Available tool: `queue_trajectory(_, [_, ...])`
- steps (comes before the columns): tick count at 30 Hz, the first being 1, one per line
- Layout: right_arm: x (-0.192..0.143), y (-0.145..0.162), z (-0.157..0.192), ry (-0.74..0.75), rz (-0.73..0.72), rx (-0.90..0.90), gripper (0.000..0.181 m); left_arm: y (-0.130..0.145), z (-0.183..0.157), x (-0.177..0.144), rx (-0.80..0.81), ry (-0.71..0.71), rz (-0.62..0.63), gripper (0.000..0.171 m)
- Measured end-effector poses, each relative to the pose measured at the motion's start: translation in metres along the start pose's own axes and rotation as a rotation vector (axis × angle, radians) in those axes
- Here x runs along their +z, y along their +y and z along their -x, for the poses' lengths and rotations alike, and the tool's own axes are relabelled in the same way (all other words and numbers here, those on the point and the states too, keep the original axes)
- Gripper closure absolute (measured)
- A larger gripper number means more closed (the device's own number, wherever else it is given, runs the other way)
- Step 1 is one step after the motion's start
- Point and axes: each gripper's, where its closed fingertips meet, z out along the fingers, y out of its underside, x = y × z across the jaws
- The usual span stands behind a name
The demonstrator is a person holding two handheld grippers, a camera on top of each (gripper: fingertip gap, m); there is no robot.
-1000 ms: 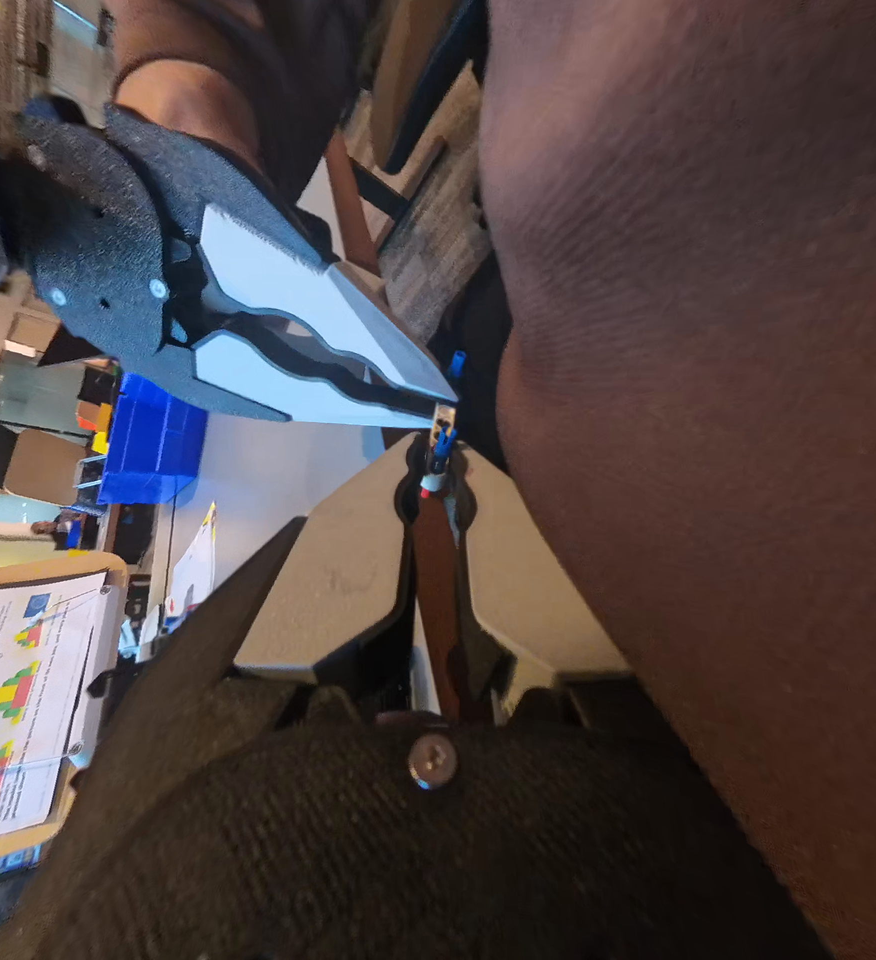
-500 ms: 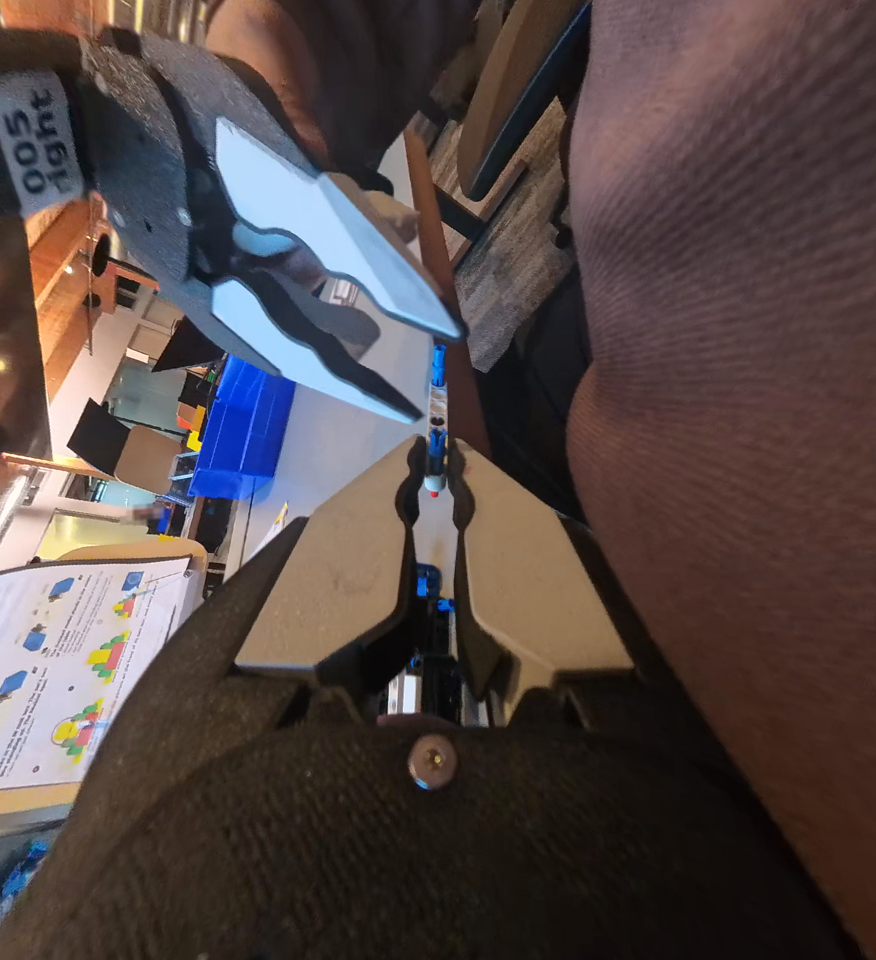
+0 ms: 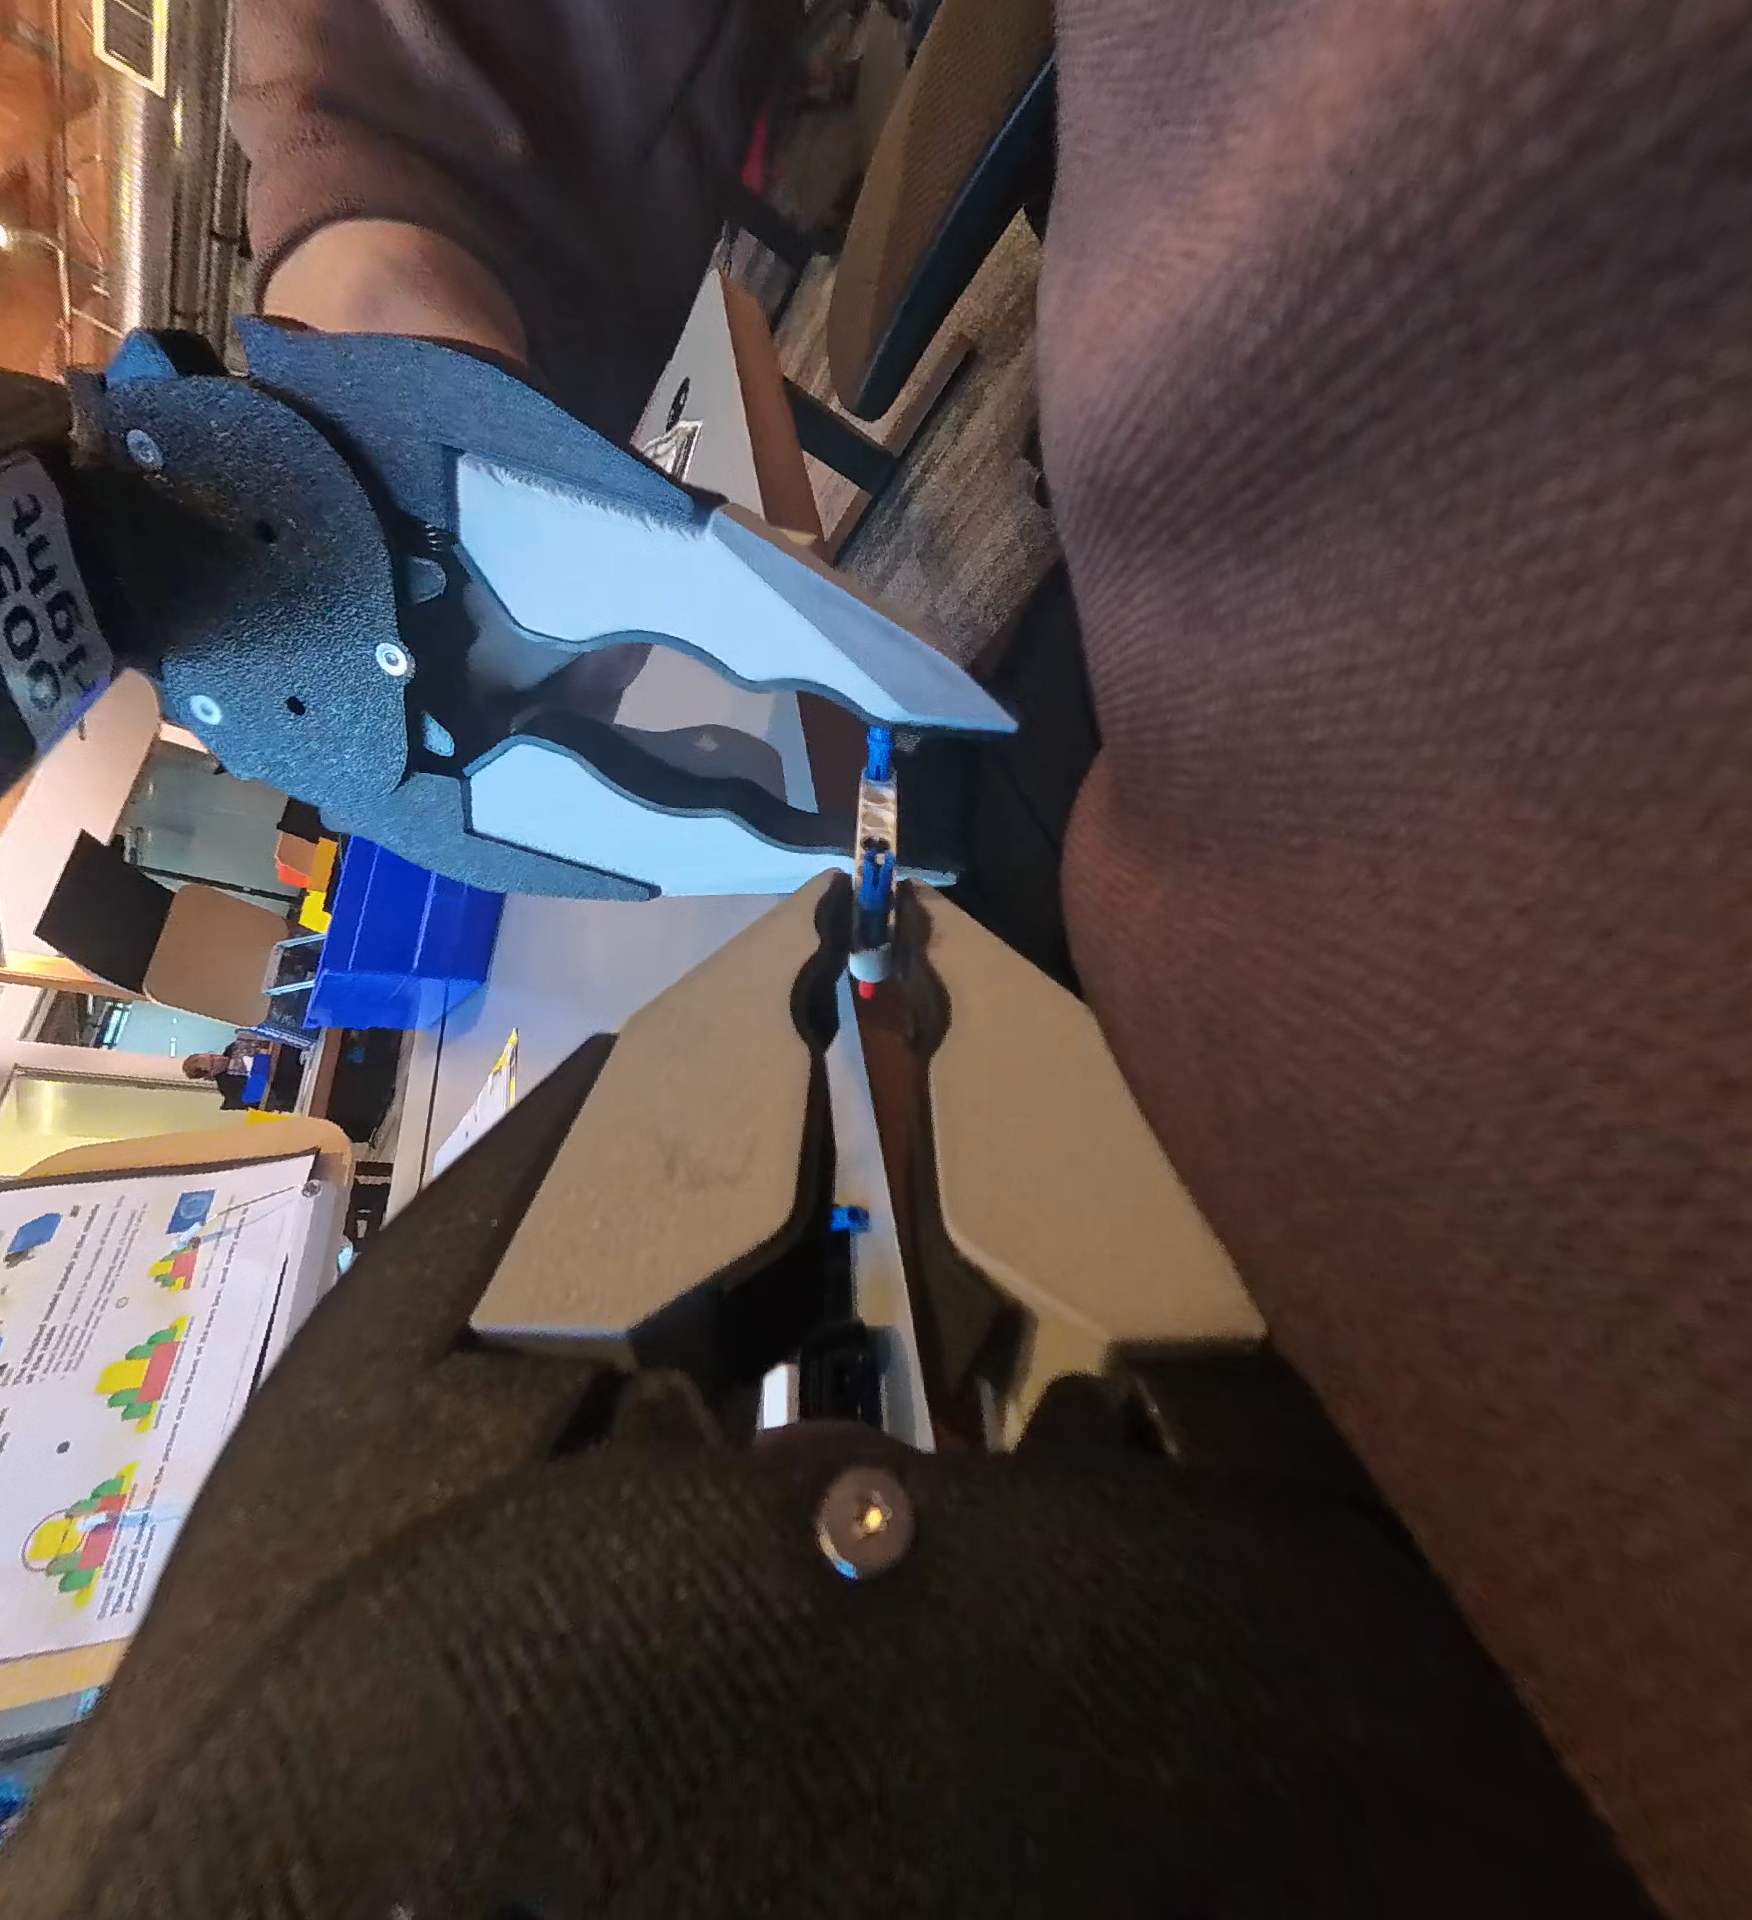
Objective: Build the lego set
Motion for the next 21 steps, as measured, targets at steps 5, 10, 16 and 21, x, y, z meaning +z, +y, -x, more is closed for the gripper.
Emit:
queue_trajectory(5, [0.003, -0.001, -0.008, 0.065, 0.014, -0.033, 0.155, 0.004, -0.001, -0.002, -0.003, 0.012, 0.017, 0.166])
queue_trajectory(10, [0.016, 0.006, -0.003, 0.058, 0.058, -0.012, 0.160, 0.002, -0.015, 0.002, 0.012, 0.089, 0.024, 0.167])
queue_trajectory(16, [0.012, 0.002, -0.016, 0.188, 0.025, -0.005, 0.160, 0.009, -0.007, 0.000, 0.054, 0.043, 0.073, 0.168])
queue_trajectory(21, [0.010, -0.002, 0.000, -0.002, -0.088, 0.128, 0.159, 0.000, -0.007, 0.000, 0.061, 0.029, 0.035, 0.167])
